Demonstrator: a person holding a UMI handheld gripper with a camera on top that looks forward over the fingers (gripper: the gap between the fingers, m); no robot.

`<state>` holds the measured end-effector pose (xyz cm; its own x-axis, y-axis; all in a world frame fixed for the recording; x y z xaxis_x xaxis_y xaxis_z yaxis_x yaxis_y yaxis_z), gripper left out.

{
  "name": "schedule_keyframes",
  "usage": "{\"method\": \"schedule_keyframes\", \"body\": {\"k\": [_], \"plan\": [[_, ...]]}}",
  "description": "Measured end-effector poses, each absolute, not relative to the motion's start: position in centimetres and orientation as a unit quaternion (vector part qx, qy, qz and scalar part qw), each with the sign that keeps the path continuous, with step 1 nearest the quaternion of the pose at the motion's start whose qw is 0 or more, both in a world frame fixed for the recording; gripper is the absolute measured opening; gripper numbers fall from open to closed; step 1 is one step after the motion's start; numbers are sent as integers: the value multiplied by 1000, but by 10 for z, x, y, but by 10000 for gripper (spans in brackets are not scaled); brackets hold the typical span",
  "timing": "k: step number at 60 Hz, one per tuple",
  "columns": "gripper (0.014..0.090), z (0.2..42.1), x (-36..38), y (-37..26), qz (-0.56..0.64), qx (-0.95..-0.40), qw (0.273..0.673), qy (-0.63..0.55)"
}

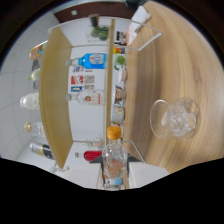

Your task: Make me a cup of Mount Fuji.

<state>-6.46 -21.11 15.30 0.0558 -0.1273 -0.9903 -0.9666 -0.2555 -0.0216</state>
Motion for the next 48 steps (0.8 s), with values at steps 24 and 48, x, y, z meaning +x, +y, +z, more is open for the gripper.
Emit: {"method": "schedule_keyframes", "body": {"k": [24,48], "plan": [[349,165,-160,-215,130,-788,598,73],[349,24,-203,-211,30,-878,478,-13]]}}
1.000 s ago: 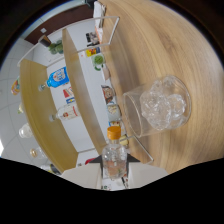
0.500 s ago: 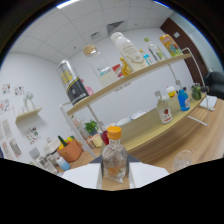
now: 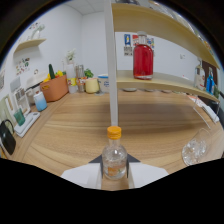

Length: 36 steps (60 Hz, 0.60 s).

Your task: Make me a cup of Mount Fuji.

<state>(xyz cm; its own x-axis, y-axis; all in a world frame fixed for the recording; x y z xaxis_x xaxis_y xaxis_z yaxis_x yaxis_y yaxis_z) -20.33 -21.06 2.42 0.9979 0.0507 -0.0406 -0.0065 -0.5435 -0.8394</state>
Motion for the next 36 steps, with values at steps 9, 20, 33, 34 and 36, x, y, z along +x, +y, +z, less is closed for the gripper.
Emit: {"method": "schedule_keyframes", "body": {"k": [9,20,33,34,36], "plan": [[354,11,-201,-209,23,-889,457,-6],[361,8,-199,-213,25,-892,450,-10],[388,8,-199,-223,29,-893,450,-23],[402,8,-199,-224,30,-892,450,-24],[435,8,-199,-226,31,-892,450,-27]]}}
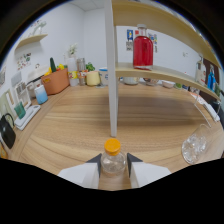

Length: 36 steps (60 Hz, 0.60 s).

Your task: Make me a cup of Mount Fuji.

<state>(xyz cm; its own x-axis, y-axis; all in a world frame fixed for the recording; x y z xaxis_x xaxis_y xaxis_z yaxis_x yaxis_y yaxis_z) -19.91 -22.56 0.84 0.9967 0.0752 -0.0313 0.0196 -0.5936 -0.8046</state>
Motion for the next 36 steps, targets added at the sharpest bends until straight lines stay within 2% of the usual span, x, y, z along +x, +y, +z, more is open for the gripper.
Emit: {"method": "schedule_keyframes", "body": {"k": [5,6,7,11,27,36], "plan": [[578,13,-203,-232,47,-891,449,-37],[644,15,-204,-234,51,-891,449,-40],[757,18,-205,-235,55,-891,448,-43],[852,35,-205,-243,69,-885,457,-52],[868,136,-146,-283,93,-834,540,-66],[863,141,-68,-293,69,-828,554,-54]]}}
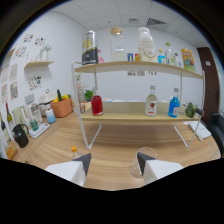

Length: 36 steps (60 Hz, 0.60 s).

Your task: Make me a cup of Mount Fuji.

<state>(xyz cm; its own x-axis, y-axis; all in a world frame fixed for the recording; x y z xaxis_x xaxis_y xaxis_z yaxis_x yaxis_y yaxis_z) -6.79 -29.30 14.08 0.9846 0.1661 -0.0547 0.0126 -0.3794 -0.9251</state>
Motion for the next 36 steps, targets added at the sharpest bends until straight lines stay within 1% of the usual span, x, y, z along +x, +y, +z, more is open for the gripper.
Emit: {"method": "schedule_keyframes", "body": {"k": [4,10,16,25,30,36], "plan": [[855,130,-30,-294,56,-835,546,-42],[851,133,21,-288,32,-839,542,-26],[856,157,59,-268,22,-827,562,-15],[855,196,98,-220,21,-805,594,5],[842,204,111,-190,24,-798,601,11],[814,204,125,-158,20,-800,600,15]]}}
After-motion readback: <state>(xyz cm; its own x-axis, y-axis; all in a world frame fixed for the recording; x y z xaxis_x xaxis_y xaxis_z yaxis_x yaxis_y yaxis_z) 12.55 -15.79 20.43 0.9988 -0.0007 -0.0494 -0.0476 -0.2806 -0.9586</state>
